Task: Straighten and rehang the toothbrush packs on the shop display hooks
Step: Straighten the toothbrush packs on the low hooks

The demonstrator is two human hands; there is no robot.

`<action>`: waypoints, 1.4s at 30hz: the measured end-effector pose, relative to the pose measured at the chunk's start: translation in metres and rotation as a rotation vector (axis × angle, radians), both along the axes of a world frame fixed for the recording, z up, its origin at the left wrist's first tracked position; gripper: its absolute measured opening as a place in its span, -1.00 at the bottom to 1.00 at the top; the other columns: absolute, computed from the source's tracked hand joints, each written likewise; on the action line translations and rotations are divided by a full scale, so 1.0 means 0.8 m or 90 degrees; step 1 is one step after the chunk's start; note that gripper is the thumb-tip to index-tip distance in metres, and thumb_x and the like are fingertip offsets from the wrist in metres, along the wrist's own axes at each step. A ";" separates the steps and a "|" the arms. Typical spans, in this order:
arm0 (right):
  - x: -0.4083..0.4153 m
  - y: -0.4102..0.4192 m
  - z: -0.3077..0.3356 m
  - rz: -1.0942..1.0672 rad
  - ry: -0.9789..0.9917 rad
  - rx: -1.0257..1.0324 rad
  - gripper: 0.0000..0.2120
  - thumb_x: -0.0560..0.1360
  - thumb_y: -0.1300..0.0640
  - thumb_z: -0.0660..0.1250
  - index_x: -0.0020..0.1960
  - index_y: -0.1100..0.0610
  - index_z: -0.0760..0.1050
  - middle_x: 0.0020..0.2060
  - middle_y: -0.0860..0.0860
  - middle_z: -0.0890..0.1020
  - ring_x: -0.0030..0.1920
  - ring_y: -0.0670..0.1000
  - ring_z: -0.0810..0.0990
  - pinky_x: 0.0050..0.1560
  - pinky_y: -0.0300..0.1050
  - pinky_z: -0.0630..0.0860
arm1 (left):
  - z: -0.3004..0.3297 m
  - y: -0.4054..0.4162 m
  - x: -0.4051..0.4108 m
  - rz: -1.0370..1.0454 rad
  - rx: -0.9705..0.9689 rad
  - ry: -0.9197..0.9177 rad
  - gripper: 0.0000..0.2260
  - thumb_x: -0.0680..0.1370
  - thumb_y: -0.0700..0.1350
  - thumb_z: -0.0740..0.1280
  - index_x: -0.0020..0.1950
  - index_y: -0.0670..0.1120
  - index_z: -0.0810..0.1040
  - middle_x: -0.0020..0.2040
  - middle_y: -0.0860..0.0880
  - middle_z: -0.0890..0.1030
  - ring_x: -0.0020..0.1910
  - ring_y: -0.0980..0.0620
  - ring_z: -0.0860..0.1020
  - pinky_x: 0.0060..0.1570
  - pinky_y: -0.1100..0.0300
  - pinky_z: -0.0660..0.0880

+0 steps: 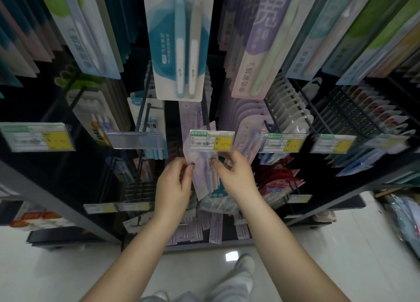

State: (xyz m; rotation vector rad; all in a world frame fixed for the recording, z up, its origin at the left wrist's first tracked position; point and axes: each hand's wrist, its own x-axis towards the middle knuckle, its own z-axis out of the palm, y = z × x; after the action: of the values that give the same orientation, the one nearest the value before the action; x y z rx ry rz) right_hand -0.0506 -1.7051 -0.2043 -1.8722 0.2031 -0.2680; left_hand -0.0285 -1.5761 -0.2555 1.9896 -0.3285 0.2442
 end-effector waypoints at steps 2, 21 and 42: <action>-0.004 -0.002 0.000 0.002 -0.001 0.005 -0.70 0.50 0.39 0.23 0.08 0.03 0.41 -0.03 -0.09 0.53 -0.04 -0.36 0.44 -0.10 -0.64 0.32 | -0.002 0.001 -0.003 -0.007 0.002 -0.013 -0.94 0.57 -0.18 0.26 -0.06 -0.13 0.51 -0.20 0.01 0.51 -0.25 0.15 0.44 -0.24 0.50 0.32; -0.024 -0.038 -0.021 -0.125 0.085 0.065 -0.57 0.51 0.35 0.21 0.34 0.08 0.39 0.11 -0.06 0.54 0.13 -0.09 0.51 0.05 -0.34 0.43 | -0.008 -0.042 0.000 -0.100 0.058 0.059 -0.88 0.58 -0.14 0.23 -0.05 -0.16 0.51 -0.13 -0.06 0.56 -0.16 0.01 0.52 -0.20 0.10 0.42; -0.020 -0.084 -0.011 -0.269 0.002 0.177 -0.74 0.51 0.33 0.25 -0.04 -0.04 0.44 -0.08 -0.12 0.59 -0.04 -0.22 0.54 -0.10 -0.38 0.44 | 0.007 -0.106 0.026 -0.133 0.049 0.005 -0.84 0.59 -0.13 0.22 -0.02 -0.20 0.53 -0.20 -0.15 0.56 -0.20 -0.11 0.52 -0.21 0.06 0.41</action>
State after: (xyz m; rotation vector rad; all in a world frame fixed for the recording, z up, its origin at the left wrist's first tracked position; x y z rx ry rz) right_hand -0.0667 -1.7724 -0.2129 -1.5416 0.6095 -0.4987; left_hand -0.0074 -1.6612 -0.2503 2.0126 -0.5432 0.0913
